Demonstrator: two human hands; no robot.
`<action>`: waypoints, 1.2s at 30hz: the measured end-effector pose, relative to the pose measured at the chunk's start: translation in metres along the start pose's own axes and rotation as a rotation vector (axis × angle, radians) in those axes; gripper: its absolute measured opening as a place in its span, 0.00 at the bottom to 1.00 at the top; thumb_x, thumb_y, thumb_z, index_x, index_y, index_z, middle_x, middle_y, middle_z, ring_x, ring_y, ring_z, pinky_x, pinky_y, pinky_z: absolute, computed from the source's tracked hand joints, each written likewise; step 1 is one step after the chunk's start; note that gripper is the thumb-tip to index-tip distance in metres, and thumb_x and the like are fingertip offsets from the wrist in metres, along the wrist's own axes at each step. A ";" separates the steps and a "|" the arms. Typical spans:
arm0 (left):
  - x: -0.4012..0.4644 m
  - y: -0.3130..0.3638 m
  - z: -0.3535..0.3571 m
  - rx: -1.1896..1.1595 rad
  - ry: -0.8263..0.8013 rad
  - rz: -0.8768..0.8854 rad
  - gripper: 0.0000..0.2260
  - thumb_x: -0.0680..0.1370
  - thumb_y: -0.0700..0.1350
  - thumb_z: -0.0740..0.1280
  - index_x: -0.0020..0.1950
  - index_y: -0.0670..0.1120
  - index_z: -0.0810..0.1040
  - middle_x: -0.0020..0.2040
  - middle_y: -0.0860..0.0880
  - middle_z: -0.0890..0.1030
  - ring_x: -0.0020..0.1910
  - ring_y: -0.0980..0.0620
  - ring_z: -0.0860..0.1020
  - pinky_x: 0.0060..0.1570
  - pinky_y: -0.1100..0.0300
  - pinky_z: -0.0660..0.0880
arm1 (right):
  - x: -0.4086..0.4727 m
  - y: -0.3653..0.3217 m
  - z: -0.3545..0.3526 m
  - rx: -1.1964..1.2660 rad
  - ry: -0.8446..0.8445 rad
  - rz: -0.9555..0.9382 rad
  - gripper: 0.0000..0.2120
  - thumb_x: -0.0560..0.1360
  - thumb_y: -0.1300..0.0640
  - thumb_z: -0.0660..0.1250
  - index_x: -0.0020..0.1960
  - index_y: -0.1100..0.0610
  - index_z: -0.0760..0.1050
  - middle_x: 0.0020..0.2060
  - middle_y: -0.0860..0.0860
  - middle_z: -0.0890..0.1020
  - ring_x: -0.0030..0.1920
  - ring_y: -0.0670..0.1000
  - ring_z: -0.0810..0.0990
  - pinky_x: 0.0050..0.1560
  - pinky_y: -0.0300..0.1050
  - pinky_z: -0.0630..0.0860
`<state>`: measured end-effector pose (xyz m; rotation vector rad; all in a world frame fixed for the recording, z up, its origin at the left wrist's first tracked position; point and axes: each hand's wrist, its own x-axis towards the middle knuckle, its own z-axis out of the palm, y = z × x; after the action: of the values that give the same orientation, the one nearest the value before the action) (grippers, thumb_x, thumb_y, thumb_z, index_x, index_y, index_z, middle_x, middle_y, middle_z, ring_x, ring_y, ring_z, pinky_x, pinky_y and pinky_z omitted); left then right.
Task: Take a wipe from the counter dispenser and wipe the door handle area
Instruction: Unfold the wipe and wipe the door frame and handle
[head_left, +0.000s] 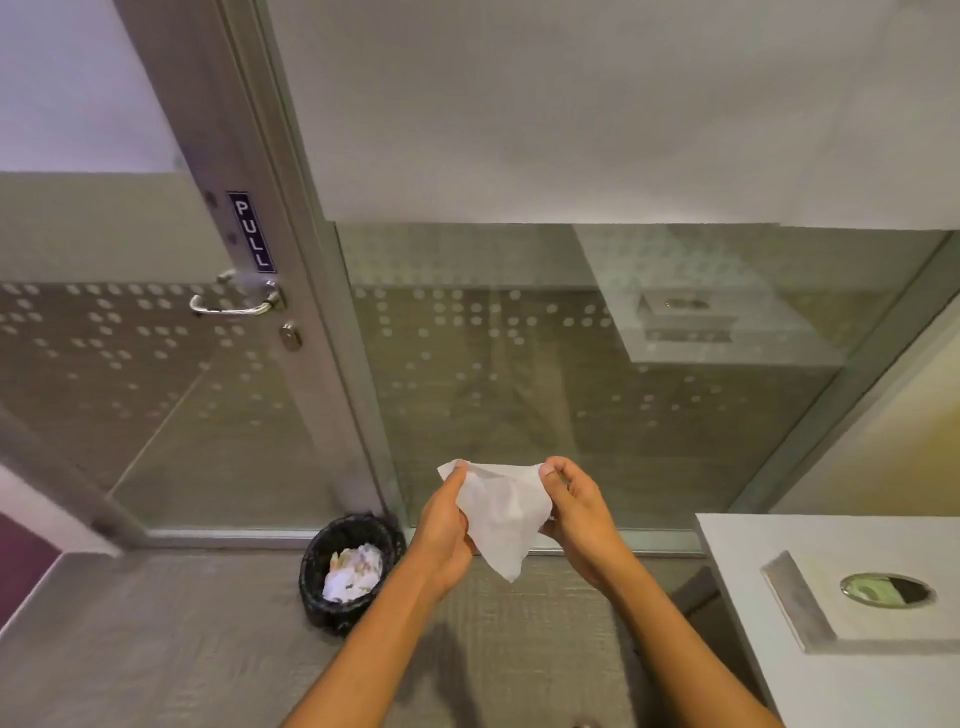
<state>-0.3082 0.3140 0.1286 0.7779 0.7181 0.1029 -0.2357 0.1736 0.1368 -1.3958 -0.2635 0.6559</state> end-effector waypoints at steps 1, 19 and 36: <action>-0.003 0.004 -0.009 -0.024 0.002 0.004 0.23 0.87 0.55 0.56 0.68 0.38 0.76 0.63 0.37 0.82 0.57 0.40 0.81 0.52 0.49 0.78 | 0.000 0.002 0.010 0.013 -0.008 -0.009 0.07 0.83 0.56 0.59 0.49 0.57 0.71 0.38 0.54 0.75 0.37 0.49 0.74 0.39 0.45 0.74; -0.002 0.095 -0.109 -0.045 -0.050 0.191 0.20 0.71 0.40 0.78 0.61 0.39 0.79 0.52 0.39 0.85 0.49 0.43 0.84 0.50 0.51 0.82 | 0.067 -0.002 0.142 0.072 -0.212 0.082 0.07 0.83 0.54 0.59 0.49 0.56 0.72 0.41 0.55 0.79 0.41 0.54 0.78 0.34 0.43 0.75; 0.046 0.225 -0.143 0.214 0.068 0.392 0.07 0.81 0.40 0.68 0.57 0.45 0.82 0.51 0.44 0.86 0.47 0.47 0.85 0.37 0.59 0.81 | 0.191 -0.027 0.212 0.166 -0.600 0.053 0.37 0.65 0.42 0.78 0.65 0.64 0.75 0.59 0.63 0.81 0.55 0.56 0.80 0.51 0.46 0.79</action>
<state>-0.3244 0.5782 0.1843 1.1190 0.6392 0.4134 -0.1901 0.4554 0.1618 -1.0233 -0.6315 1.1099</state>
